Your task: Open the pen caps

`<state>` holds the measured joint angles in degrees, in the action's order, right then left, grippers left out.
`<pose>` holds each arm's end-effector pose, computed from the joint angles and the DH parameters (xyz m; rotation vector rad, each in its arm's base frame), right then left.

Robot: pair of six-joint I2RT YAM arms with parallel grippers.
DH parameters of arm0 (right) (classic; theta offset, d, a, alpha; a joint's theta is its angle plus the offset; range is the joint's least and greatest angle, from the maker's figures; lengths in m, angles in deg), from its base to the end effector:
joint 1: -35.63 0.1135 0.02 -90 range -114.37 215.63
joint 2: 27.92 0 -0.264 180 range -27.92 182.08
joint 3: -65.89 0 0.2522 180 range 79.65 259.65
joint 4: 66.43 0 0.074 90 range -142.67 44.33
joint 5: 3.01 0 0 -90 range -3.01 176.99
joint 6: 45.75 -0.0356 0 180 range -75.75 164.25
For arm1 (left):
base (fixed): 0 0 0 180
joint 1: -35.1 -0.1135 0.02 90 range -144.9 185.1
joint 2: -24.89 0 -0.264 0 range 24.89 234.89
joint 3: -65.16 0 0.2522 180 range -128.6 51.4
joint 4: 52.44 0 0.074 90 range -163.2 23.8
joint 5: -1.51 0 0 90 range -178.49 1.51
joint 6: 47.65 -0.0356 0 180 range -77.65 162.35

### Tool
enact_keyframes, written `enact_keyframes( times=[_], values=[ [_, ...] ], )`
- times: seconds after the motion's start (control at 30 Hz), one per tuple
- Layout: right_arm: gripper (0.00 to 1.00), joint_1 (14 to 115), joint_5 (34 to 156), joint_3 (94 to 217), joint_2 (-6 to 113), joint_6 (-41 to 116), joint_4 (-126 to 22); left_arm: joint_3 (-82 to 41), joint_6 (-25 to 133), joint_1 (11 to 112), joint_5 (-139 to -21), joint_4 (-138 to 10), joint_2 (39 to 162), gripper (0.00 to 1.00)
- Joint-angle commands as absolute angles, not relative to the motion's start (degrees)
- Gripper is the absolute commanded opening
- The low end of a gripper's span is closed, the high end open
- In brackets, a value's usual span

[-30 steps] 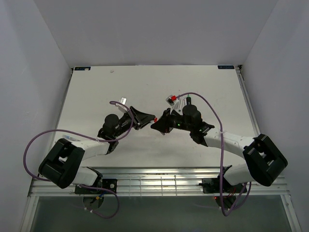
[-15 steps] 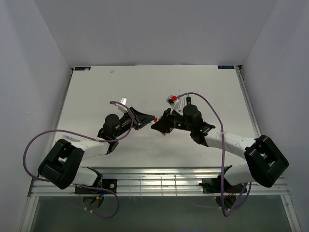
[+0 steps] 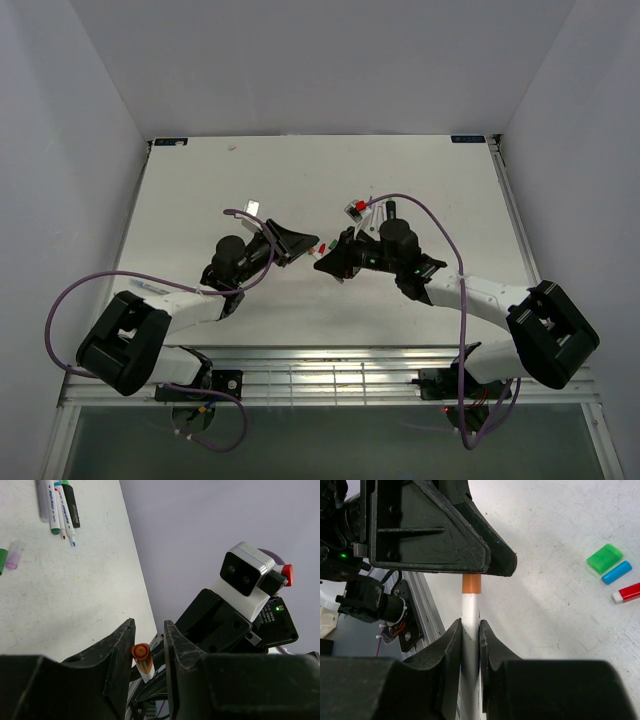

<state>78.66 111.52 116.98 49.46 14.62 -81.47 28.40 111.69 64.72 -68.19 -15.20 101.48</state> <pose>0.2039 0.2106 0.2387 -0.5610 1.8562 1.2625 0.2197 -0.1391 0.2039 -0.3303 1.8452 -1.5573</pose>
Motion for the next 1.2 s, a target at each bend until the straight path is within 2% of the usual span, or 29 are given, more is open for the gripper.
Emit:
enact_keyframes(
  times=[0.0,0.17,0.43,0.47,0.6,0.7,0.83,1.0,1.1,1.17],
  values=[
    [0.08,78.7,112.1,116.6,49.6,14.3,-82.2,27.0,112.0,64.9,-68.1,-12.3,99.9,0.39],
    [0.08,78.7,112.1,117.6,50.2,13.2,-83.0,26.9,111.9,65.3,-67.6,-12.2,100.3,0.34],
    [0.08,78.7,113.0,118.6,51.8,11.8,-84.2,27.7,112.3,65.7,-67.2,-10.0,101.4,0.36],
    [0.08,78.7,112.9,118.5,51.8,11.7,-84.3,27.6,112.4,65.7,-67.0,-10.0,101.4,0.38],
    [0.08,78.7,113.0,118.6,52.1,11.5,-84.7,27.7,112.3,65.8,-66.9,-9.8,101.7,0.55],
    [0.08,78.7,112.8,118.9,52.0,11.4,-84.8,28.0,112.3,65.8,-66.9,-9.8,101.4,0.57],
    [0.08,78.7,112.7,118.9,52.2,11.5,-84.8,27.9,112.3,65.8,-66.8,-9.7,101.6,0.56],
    [0.08,78.7,112.4,119.3,52.8,11.4,-84.8,28.0,112.6,65.8,-66.4,-9.3,102.0,0.47],
    [0.08,78.8,112.4,119.5,53.2,11.0,-85.2,28.1,112.7,65.9,-66.2,-9.2,102.2,0.47],
    [0.08,78.7,112.2,120.0,53.4,10.9,-85.3,28.2,112.7,65.9,-66.2,-8.8,102.5,0.50]
  ],
)
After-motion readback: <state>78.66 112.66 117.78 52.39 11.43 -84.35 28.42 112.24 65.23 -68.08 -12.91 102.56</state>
